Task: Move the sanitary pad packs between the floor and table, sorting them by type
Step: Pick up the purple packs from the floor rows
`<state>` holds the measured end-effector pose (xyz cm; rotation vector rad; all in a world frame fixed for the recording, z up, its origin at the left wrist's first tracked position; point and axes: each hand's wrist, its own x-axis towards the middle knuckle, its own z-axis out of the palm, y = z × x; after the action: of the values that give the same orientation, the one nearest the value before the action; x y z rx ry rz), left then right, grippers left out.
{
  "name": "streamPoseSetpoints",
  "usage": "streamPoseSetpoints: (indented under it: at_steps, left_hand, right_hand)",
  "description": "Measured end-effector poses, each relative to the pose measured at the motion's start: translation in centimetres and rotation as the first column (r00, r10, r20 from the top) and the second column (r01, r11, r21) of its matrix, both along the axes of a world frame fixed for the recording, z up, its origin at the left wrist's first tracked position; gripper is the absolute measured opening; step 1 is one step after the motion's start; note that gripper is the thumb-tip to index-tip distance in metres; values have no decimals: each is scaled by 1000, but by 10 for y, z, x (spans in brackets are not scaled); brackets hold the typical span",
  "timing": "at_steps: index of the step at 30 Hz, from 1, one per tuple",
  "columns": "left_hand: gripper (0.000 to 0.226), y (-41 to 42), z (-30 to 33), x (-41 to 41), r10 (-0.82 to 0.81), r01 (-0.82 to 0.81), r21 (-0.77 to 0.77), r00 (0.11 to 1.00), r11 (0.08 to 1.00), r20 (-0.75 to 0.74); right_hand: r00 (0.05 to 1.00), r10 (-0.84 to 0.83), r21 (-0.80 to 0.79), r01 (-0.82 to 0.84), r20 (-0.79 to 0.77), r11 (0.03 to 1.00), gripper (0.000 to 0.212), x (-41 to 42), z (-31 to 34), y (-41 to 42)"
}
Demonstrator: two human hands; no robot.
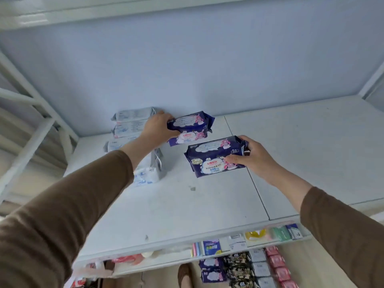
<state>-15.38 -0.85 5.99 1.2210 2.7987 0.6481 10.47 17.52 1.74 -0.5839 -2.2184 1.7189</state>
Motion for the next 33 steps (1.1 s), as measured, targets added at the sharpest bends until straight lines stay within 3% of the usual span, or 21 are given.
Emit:
streamPoseSetpoints:
  at_steps: [9,13,17,22,28,33]
  left_hand:
    - [39,57,-26,-108,-35,32,-68,998,997,-52]
    - [39,72,-45,-138,-52,-2,-234,973,972,-225]
    - [41,77,-62,-157,-53,-48,-291,942,956,-331]
    - [41,77,-74,-167,-31,-43,-241,955,969,-295]
    - [53,71,-65,-171,-66,-20,-305,961,952,-268]
    - [47,45,-51,-173,-34,-2,-195,983,981,-178]
  right_hand:
    - [992,-123,-16,124,32,992,52,-85,-33,12]
    - [986,-149,1,149,69,989,52,-109,-43,14]
    - [982,-160,32,158,99,987,54,-126,-50,17]
    - [981,-146,59,139,125,988,55,-147,-54,21]
    - [986,-113,44,109,120,993,56,-184,-56,23]
    - [992,-67,-3,67,105,998,56,-213,-62,24]
